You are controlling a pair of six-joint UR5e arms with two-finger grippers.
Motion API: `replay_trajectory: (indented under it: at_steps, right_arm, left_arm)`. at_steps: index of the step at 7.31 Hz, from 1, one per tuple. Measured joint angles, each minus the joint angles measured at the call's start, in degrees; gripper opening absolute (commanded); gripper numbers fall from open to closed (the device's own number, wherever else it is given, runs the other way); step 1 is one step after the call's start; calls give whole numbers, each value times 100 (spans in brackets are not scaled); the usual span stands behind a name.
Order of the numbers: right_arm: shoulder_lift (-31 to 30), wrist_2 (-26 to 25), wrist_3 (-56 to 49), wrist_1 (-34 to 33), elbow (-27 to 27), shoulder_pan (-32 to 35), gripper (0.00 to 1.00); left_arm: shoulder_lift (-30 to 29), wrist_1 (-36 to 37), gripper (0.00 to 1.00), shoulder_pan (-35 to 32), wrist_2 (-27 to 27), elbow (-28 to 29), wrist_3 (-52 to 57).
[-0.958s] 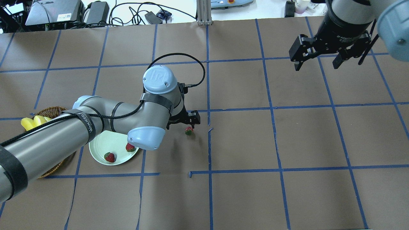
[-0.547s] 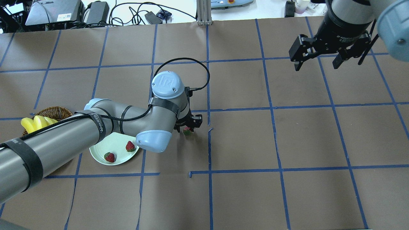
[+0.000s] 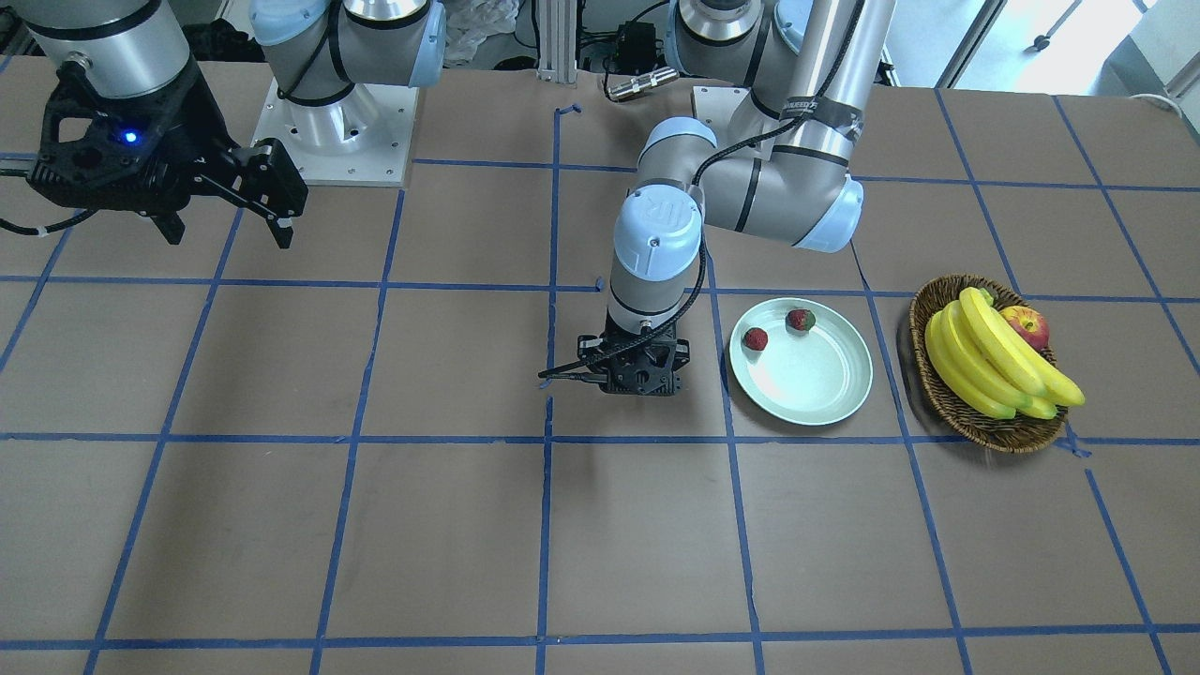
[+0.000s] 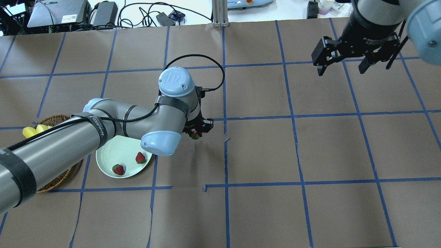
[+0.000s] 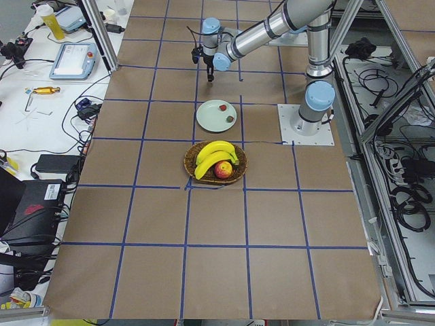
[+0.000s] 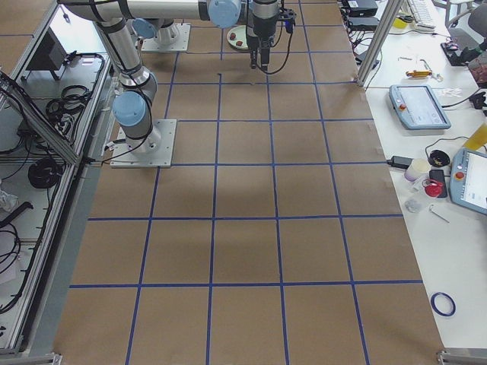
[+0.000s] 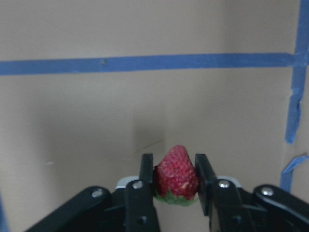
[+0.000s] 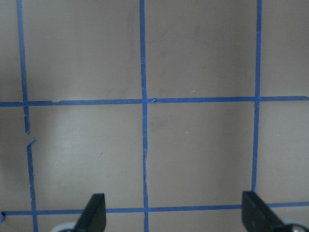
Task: Collect all strawberries into plate
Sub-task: 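Set the strawberry on the green plate and open the left gripper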
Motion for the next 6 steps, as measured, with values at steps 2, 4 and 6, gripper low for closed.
replay_trajectory:
  at_steps: [2, 4, 6]
  right_arm:
    - [2, 0, 0, 0, -2, 0, 100]
    - [2, 0, 0, 0, -5, 0, 100]
    - [2, 0, 0, 0, -12, 0, 100]
  left_arm:
    - [248, -759, 17, 749, 215, 57, 1067]
    - [494, -986, 99, 1500, 555, -291, 2321]
    - [687, -1021, 100, 1966, 657, -525, 3123]
